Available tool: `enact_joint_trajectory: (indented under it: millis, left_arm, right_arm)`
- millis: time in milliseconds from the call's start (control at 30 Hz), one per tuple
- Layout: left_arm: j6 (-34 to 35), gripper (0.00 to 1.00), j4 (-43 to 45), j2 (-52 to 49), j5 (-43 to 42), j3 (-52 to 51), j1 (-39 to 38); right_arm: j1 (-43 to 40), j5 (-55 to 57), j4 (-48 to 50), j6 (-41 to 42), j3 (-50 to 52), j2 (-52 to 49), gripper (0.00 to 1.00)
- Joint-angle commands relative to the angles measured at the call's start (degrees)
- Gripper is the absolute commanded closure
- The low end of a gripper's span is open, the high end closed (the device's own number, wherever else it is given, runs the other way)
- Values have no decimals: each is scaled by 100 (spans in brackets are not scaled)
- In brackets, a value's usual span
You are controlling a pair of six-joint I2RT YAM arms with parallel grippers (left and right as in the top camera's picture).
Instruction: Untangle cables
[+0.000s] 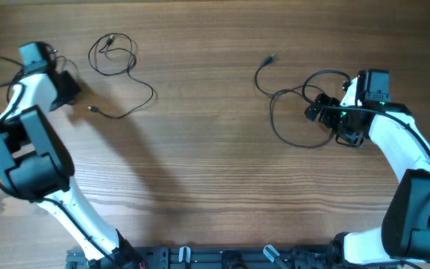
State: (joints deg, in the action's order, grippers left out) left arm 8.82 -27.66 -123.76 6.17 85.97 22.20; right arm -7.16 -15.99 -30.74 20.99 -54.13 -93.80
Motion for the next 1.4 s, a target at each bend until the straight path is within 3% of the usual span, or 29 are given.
enact_joint_trajectory:
  millis: [0, 133, 167, 200, 233, 267, 300, 367, 500, 567, 633, 700, 767, 867, 1000, 1233, 1300, 1367]
  left_arm:
    - [-562, 96, 162, -44, -269, 402, 249]
    - [-538, 96, 201, -42, -271, 796, 278]
    - [-535, 86, 68, -13, -273, 973, 267]
    - [-468, 57, -177, 55, -348, 1200, 267]
    - [-363, 36, -474, 203, -678, 1445, 249]
    - [-367, 0, -688, 509, -1606, 1674, 188]
    - [-367, 0, -656, 822, -2570, 1683, 85]
    - [-227, 0, -708, 1147, -3641, 1683, -160]
    - [321, 0, -1191, 1268, -4472, 1679, -1268]
    - [-55, 0, -1460, 1161, -4470, 1679, -2000]
    - [-1119, 0, -1517, 922, -4227, 1676, -2905]
    - [-1825, 0, -1576, 678, -3552, 1676, -3563]
    - [-2610, 0, -1504, 236, -2542, 1676, -4524]
    - [-3486, 0, -1161, -175, -1917, 1676, -5370]
    - [-4605, 0, -656, -664, -1893, 1676, -6092]
    - [-4564, 0, 153, -1268, -1893, 1674, -6194]
    - [-4485, 20, 157, -1360, -1895, 1674, -6194]
    - [-4087, 29, 109, -1482, -1895, 1674, -6194]
  right_arm:
    - [24, 94, -2, 199, 26, -61, 0]
    - [24, 92, -4, 151, 17, -59, 0]
    - [24, 96, -48, 149, -4, -28, 0]
    - [17, 96, -74, 151, -31, 57, 0]
    - [17, 96, -74, 153, -72, 199, 0]
    - [17, 120, -81, 157, -210, 579, 0]
    - [17, 234, -81, 243, -291, 911, 0]
    - [17, 651, -149, 802, -297, 1390, 0]
    - [17, 1930, -807, 2068, -297, 2304, 0]
    - [17, 2184, -1001, 2105, -297, 2490, 0]
    - [17, 2245, -1161, 2096, -295, 2511, 0]
    - [17, 2243, -1279, 2092, -295, 2500, 0]
    - [17, 2238, -1366, 1585, -295, 2503, 0]
    - [15, 2243, -1585, 1154, -295, 2500, 0]
    - [17, 2240, -1720, 1047, -275, 2500, 0]
    - [17, 2240, -1926, 1043, -275, 2500, 0]
    - [17, 2240, -1926, 1049, -275, 2500, 0]
    - [17, 2236, -1934, 1049, -275, 2500, 0]
